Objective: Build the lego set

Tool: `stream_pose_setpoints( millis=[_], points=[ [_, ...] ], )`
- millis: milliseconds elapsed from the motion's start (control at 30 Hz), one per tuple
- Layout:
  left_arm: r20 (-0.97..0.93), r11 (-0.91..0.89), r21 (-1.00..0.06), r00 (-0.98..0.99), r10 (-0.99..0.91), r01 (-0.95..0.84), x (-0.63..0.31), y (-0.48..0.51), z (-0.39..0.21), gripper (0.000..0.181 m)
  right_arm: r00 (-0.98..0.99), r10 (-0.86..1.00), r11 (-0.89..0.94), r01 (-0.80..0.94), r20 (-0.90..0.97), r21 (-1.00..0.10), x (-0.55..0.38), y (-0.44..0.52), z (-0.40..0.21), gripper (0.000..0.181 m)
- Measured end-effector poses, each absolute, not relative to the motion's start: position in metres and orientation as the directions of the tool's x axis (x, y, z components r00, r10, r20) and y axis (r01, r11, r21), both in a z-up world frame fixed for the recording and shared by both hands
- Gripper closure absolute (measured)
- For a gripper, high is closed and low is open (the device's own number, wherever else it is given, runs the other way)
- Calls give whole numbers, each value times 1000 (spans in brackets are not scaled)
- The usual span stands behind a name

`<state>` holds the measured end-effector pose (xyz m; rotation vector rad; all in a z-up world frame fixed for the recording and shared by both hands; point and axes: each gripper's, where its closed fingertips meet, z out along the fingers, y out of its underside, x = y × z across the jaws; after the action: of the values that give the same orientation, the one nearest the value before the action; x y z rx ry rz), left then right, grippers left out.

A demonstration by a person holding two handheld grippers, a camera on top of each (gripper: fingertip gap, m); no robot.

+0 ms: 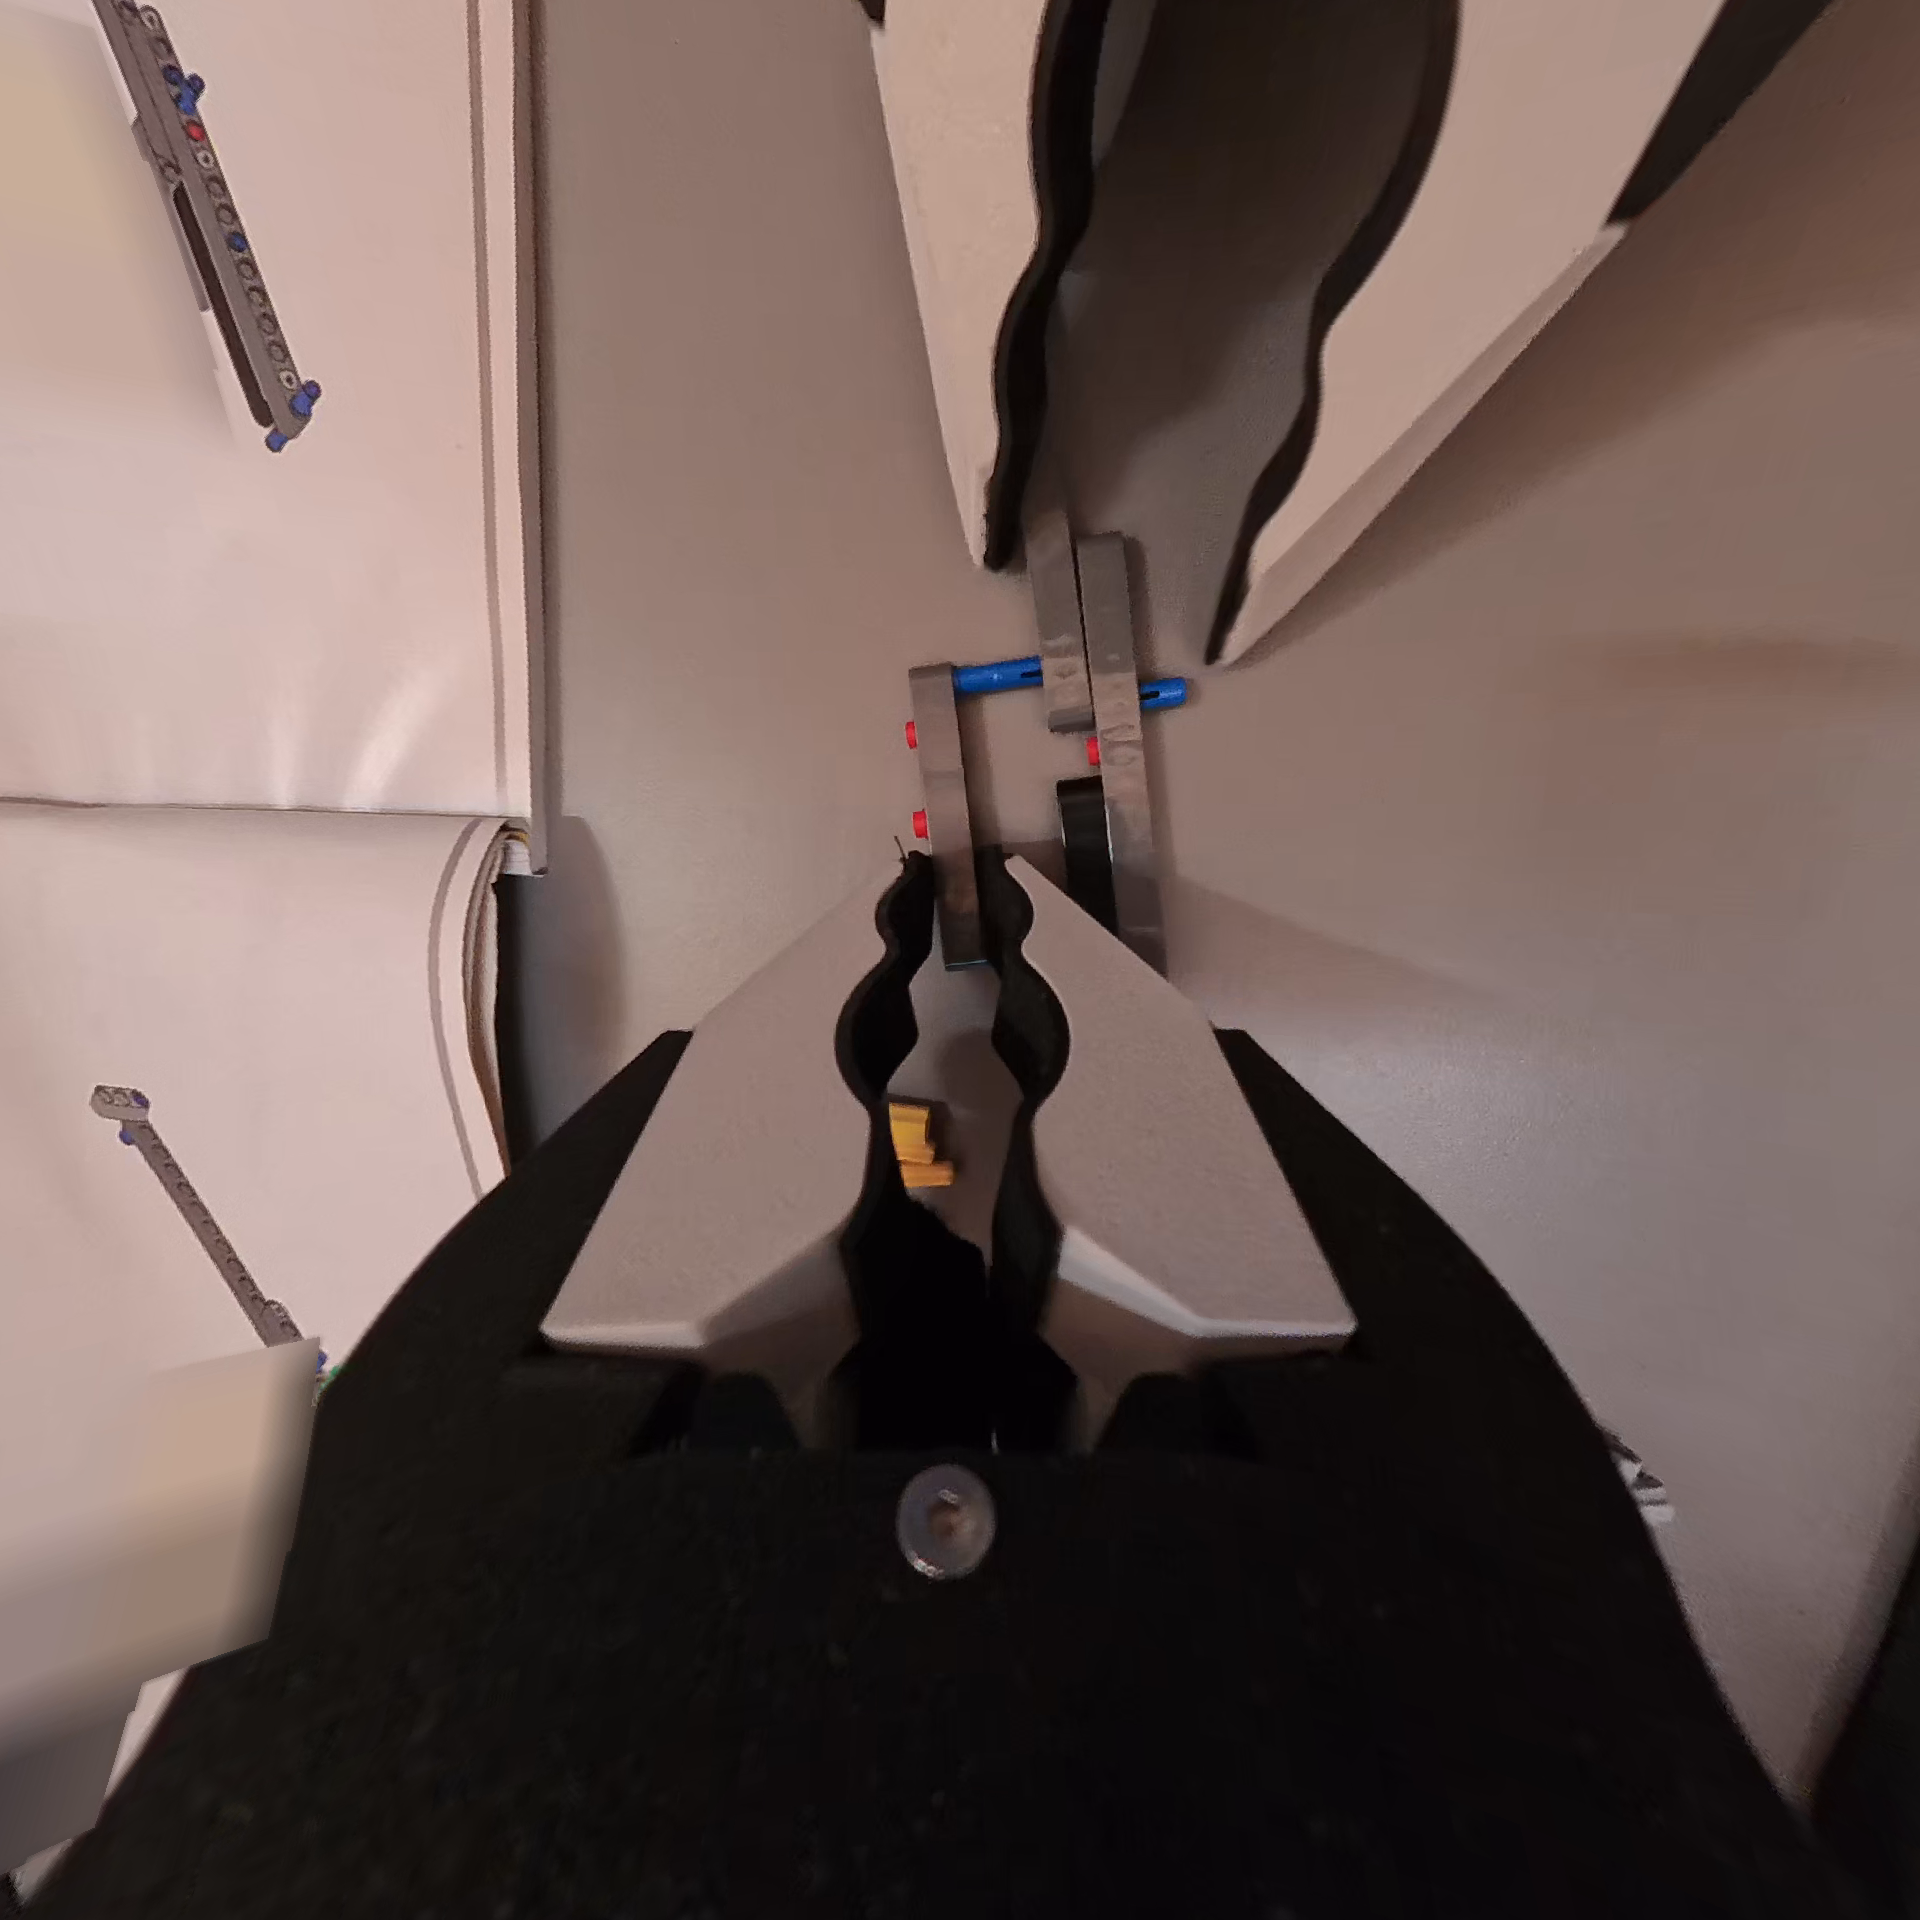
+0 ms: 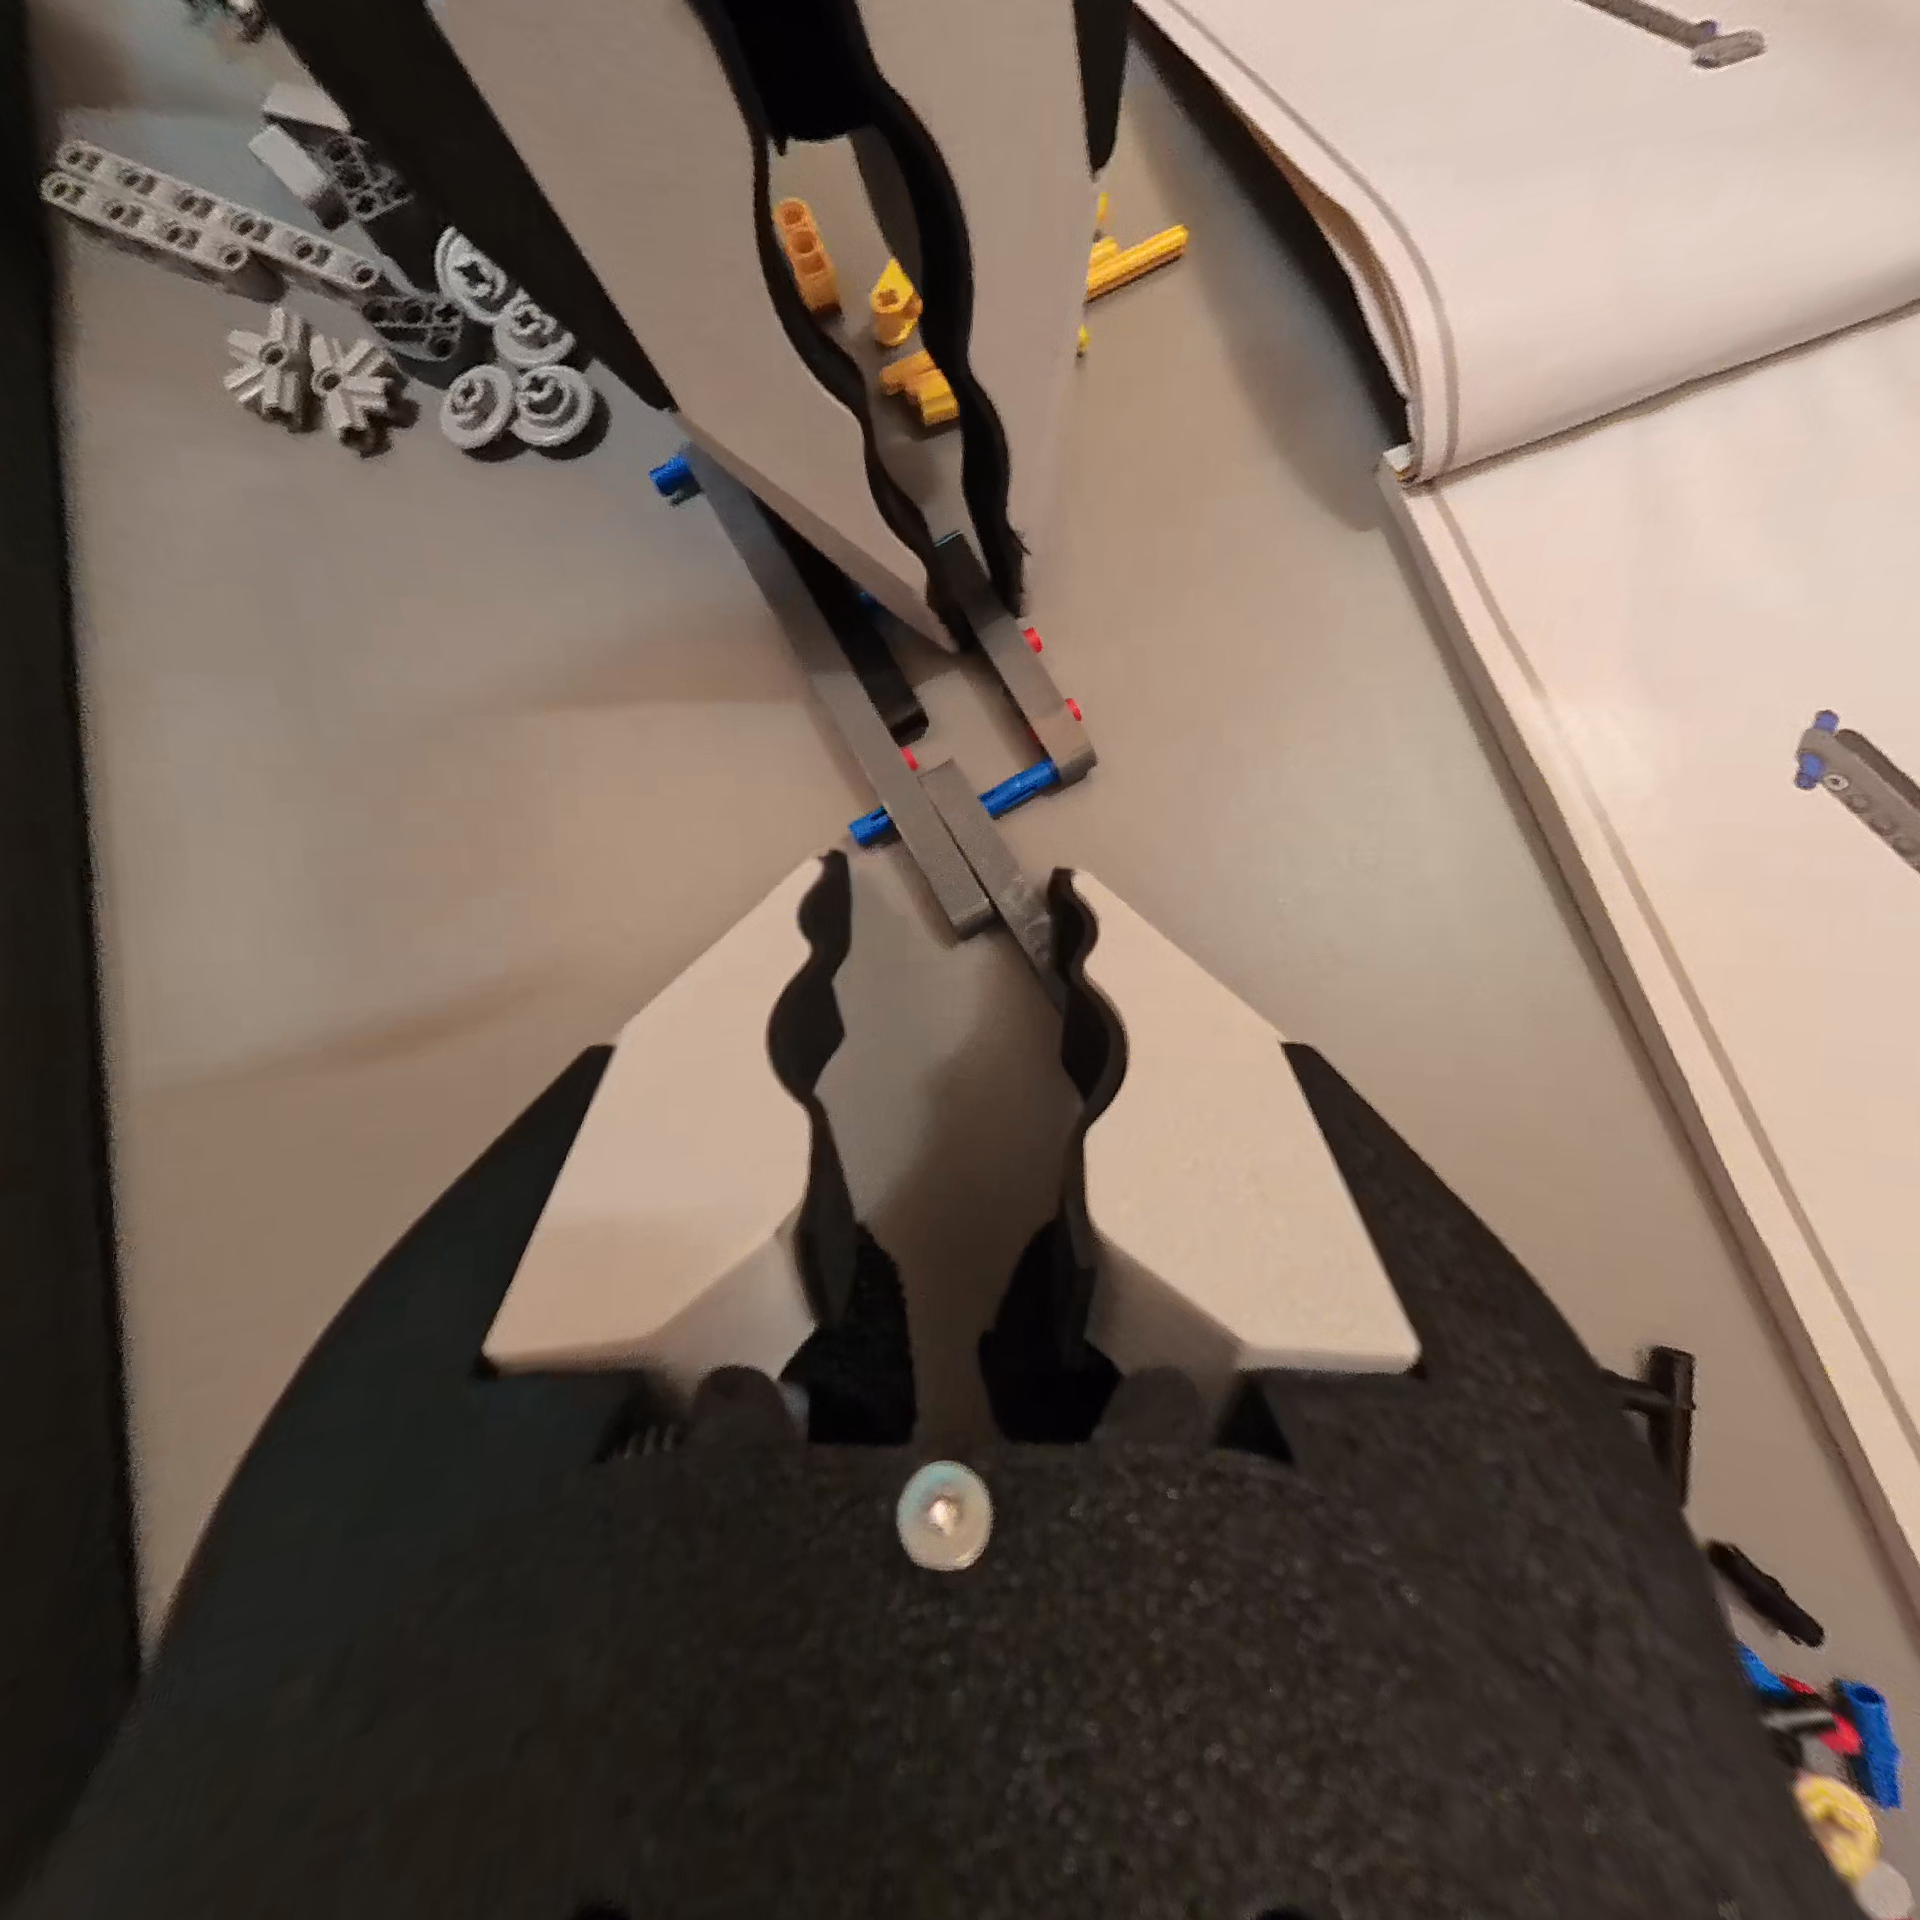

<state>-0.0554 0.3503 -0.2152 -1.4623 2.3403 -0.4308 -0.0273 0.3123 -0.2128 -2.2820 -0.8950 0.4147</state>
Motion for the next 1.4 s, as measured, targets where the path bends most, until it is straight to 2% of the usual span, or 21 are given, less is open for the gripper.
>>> stream_pose_setpoints(
  millis=[67,267,500,667,800,967,1233,1400],
  points=[
    [-140,437,-423,-419,-897,-794,-56,351,-215,175,700,714,-537,534,-15,-654,-24,309,-212,137],
    [-136,433,-417,-416,-899,-799,-55,351,-215,175,641,766,-488,633,54,-601,-8,312,-205,132],
    [-93,408,-432,-410,-907,-804,-55,348,-215,175,547,837,-413,633,0,-655,-24,322,-214,127],
    [-68,402,-437,-416,-907,-805,-54,345,-215,175,540,839,-358,640,65,-680,-26,328,-212,126],
    [-85,420,-436,-428,-900,-796,-53,345,-215,175,511,857,-337,652,67,-679,-31,327,-213,129],
    [-87,425,-452,-436,-896,-784,-53,345,-215,175,491,871,-352,644,15,-679,-33,323,-214,142],
    [-61,431,-494,-464,-884,-755,-52,342,-215,175,477,878,-337,662,29,-669,-32,323,-214,138],
    [-35,395,-507,-439,-898,-767,-52,342,-215,175,461,887,-323,666,30,-672,-33,321,-215,142]
  ],
)
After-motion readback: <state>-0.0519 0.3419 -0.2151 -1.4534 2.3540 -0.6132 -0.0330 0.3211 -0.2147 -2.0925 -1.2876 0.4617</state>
